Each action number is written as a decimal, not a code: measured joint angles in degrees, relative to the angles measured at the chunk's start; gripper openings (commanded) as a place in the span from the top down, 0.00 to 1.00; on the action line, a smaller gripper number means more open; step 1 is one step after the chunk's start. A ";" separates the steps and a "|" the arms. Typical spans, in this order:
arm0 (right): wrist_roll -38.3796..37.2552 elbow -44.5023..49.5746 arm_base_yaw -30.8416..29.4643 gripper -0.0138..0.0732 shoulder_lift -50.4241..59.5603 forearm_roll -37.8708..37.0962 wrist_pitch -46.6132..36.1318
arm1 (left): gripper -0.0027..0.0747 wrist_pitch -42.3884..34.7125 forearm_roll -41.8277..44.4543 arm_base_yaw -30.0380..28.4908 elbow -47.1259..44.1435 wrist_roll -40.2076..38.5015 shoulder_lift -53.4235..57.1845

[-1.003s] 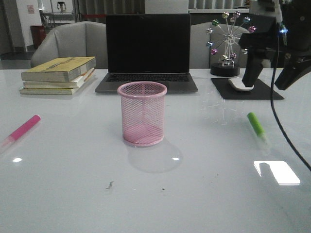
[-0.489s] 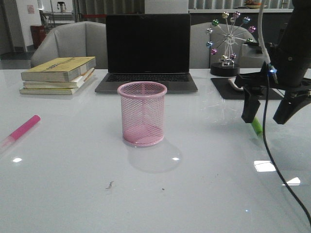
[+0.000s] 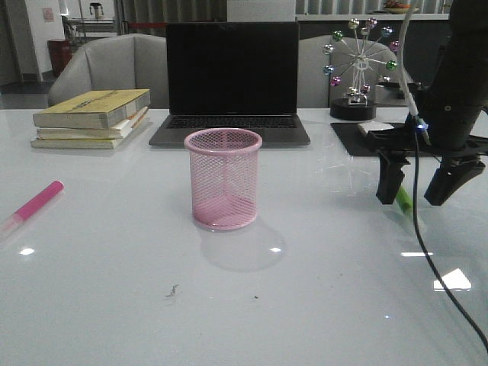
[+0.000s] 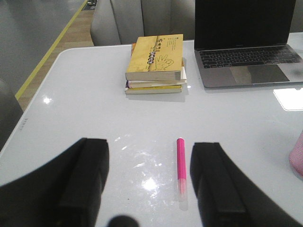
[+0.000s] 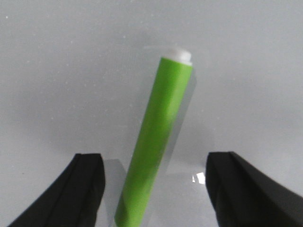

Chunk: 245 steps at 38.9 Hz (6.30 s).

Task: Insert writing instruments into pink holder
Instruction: 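Lower the right gripper over the lime-green marker, then close the right gripper on the green marker's end and lift, then carry the upright green marker over the pink mesh holder, then lower the green marker into the holder and open the right gripper, then withdraw the right gripper away from the holder, then lower the left gripper over the pink marker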

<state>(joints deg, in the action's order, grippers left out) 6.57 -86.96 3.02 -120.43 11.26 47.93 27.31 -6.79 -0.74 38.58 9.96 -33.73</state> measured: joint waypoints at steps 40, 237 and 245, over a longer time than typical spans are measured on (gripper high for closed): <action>0.85 -3.41 2.94 0.78 6.29 -0.22 -4.43 | 0.39 0.00 0.00 0.00 0.00 0.00 0.00; 1.85 52.06 -4.06 0.34 87.56 -6.56 -13.56 | 0.39 10.90 -4.27 2.72 37.32 2.92 -62.36; 1.85 52.06 -4.06 0.34 87.56 -6.56 -13.56 | 0.39 9.69 -3.20 5.91 37.45 2.93 -68.19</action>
<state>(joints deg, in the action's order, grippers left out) 8.42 -34.90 -1.04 -32.86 4.70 34.37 37.00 -9.99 5.17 76.03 12.89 -101.92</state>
